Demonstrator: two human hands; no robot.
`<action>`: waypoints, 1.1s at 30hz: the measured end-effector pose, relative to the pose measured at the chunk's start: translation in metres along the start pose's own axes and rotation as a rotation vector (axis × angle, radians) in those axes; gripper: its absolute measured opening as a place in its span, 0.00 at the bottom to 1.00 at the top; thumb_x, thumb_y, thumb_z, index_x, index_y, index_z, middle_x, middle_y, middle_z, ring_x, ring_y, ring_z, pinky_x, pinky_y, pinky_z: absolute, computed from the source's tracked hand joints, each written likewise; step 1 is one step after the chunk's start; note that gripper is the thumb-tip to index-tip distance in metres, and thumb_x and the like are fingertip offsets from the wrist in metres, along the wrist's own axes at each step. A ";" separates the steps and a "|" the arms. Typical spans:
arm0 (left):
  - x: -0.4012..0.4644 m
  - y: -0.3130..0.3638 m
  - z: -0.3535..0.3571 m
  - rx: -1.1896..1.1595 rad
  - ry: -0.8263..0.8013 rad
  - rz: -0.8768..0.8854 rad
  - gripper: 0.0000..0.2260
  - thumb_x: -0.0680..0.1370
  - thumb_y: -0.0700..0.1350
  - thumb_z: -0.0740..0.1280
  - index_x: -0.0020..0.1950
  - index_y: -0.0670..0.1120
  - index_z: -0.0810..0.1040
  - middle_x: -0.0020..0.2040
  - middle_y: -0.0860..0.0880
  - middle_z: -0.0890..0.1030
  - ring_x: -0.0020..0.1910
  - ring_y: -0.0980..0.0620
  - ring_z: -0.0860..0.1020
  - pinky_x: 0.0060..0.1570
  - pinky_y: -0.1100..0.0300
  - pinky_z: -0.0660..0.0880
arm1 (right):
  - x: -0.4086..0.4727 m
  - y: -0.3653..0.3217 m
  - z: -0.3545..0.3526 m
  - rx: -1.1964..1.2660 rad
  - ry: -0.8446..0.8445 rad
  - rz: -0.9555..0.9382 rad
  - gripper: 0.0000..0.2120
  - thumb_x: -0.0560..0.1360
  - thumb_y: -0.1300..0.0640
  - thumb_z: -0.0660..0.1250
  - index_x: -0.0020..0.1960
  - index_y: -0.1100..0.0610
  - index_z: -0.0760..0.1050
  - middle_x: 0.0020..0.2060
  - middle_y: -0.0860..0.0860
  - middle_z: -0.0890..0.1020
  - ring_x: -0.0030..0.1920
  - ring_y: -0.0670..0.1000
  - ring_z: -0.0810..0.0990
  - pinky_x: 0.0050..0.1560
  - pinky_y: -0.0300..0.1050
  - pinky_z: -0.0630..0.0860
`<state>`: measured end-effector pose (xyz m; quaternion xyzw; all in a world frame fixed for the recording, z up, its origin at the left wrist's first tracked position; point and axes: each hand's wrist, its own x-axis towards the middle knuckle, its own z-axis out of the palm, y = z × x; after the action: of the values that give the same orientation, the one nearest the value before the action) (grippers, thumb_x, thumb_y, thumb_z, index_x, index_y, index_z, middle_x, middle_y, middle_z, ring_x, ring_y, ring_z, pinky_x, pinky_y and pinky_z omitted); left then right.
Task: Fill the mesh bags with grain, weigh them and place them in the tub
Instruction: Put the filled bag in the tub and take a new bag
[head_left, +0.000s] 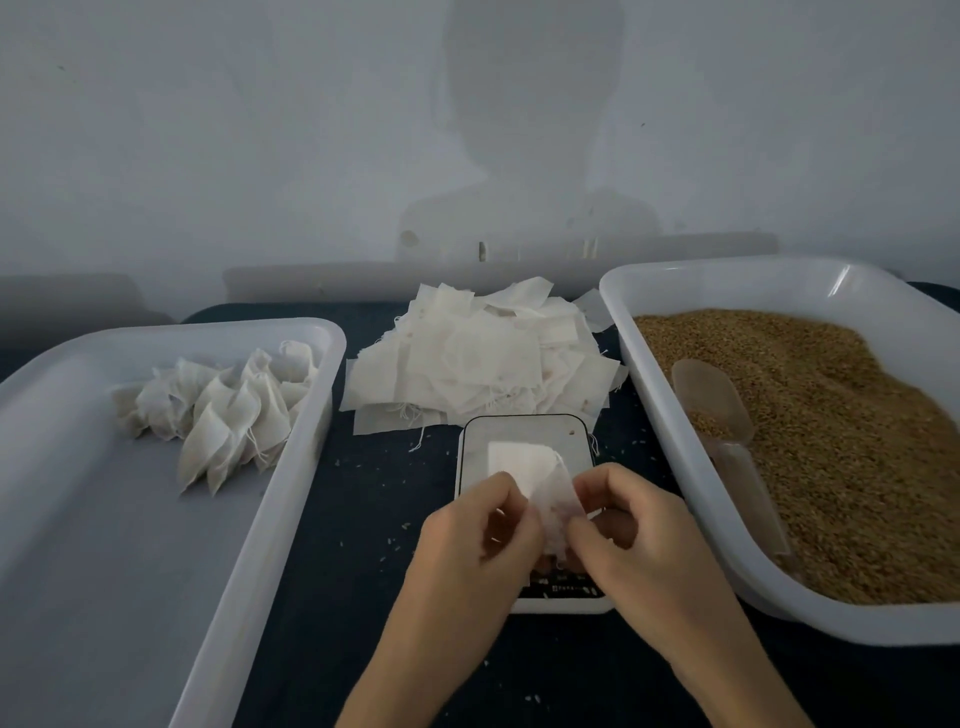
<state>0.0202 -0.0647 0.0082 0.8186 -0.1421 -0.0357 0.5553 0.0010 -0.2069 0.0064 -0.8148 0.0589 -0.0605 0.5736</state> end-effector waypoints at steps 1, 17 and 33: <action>0.001 0.000 0.001 0.047 0.045 -0.003 0.09 0.75 0.43 0.64 0.36 0.43 0.73 0.32 0.46 0.79 0.28 0.59 0.73 0.29 0.67 0.69 | 0.000 0.002 0.001 -0.020 0.035 -0.024 0.06 0.73 0.60 0.68 0.42 0.50 0.76 0.34 0.45 0.81 0.35 0.42 0.80 0.34 0.32 0.74; 0.000 0.000 0.008 0.066 0.129 -0.009 0.12 0.76 0.40 0.64 0.38 0.55 0.66 0.27 0.45 0.73 0.25 0.54 0.67 0.25 0.57 0.68 | -0.008 -0.004 0.002 -0.454 0.130 -0.492 0.08 0.73 0.67 0.69 0.42 0.55 0.78 0.38 0.46 0.73 0.31 0.45 0.75 0.28 0.43 0.75; -0.002 0.006 -0.022 0.378 -0.227 0.227 0.29 0.69 0.50 0.70 0.66 0.64 0.62 0.55 0.69 0.67 0.58 0.64 0.68 0.51 0.75 0.66 | -0.005 -0.006 -0.011 -0.370 0.026 -0.210 0.14 0.71 0.43 0.63 0.39 0.49 0.84 0.34 0.43 0.79 0.36 0.43 0.78 0.36 0.42 0.75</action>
<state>0.0223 -0.0460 0.0219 0.8775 -0.2986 -0.0375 0.3734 -0.0057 -0.2140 0.0154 -0.9070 -0.0091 -0.1185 0.4040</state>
